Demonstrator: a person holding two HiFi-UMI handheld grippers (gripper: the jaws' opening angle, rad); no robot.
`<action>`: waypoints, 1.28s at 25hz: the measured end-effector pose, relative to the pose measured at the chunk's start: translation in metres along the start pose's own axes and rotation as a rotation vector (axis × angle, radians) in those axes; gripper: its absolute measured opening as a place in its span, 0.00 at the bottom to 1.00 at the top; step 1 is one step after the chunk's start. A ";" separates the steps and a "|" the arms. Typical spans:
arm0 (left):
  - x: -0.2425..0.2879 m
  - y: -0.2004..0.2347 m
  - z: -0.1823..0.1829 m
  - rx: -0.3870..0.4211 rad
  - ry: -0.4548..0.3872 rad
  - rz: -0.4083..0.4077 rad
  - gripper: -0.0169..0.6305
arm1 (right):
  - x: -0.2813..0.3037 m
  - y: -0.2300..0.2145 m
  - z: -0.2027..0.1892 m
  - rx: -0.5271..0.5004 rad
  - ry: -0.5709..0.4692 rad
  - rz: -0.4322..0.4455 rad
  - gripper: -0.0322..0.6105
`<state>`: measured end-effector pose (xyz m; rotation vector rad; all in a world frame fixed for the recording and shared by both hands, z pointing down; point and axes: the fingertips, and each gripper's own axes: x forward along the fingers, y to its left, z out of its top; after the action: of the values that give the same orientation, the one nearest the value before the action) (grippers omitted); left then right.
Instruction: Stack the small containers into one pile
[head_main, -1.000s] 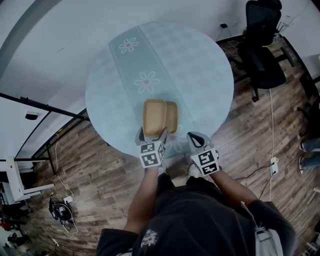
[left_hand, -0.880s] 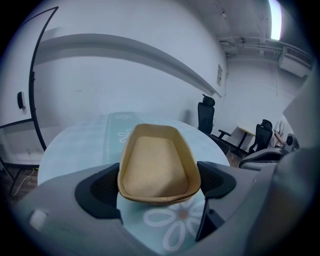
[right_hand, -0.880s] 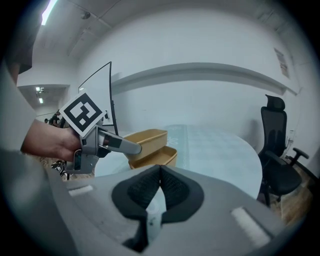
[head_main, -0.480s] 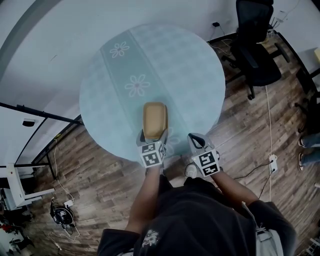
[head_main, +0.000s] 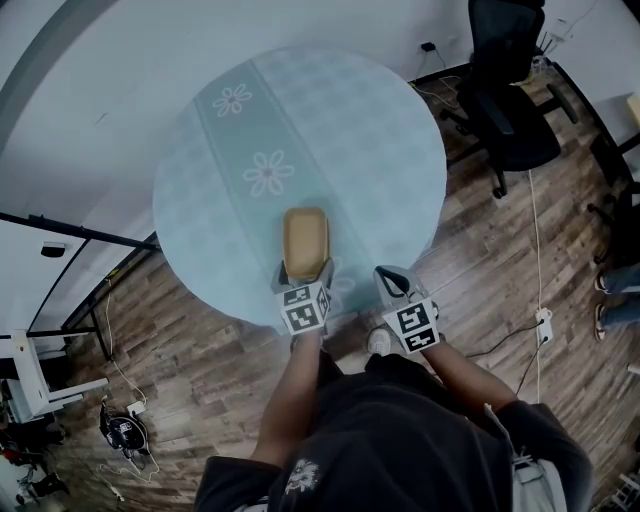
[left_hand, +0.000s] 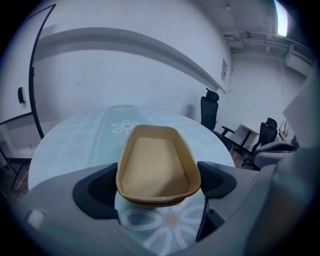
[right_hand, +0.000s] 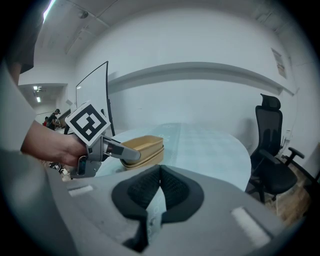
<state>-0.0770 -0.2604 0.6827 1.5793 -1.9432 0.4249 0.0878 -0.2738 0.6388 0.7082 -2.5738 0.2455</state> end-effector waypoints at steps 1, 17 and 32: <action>0.002 0.000 -0.002 0.001 0.002 -0.001 0.79 | 0.000 -0.001 0.000 0.000 0.000 0.000 0.05; -0.003 -0.002 -0.038 -0.020 0.064 0.010 0.90 | -0.004 0.000 -0.005 0.002 -0.007 0.020 0.05; -0.071 -0.010 -0.017 0.059 -0.089 0.037 0.64 | -0.023 0.032 0.010 -0.021 -0.066 0.060 0.05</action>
<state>-0.0548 -0.1976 0.6501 1.6266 -2.0466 0.4371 0.0848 -0.2388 0.6177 0.6421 -2.6592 0.2179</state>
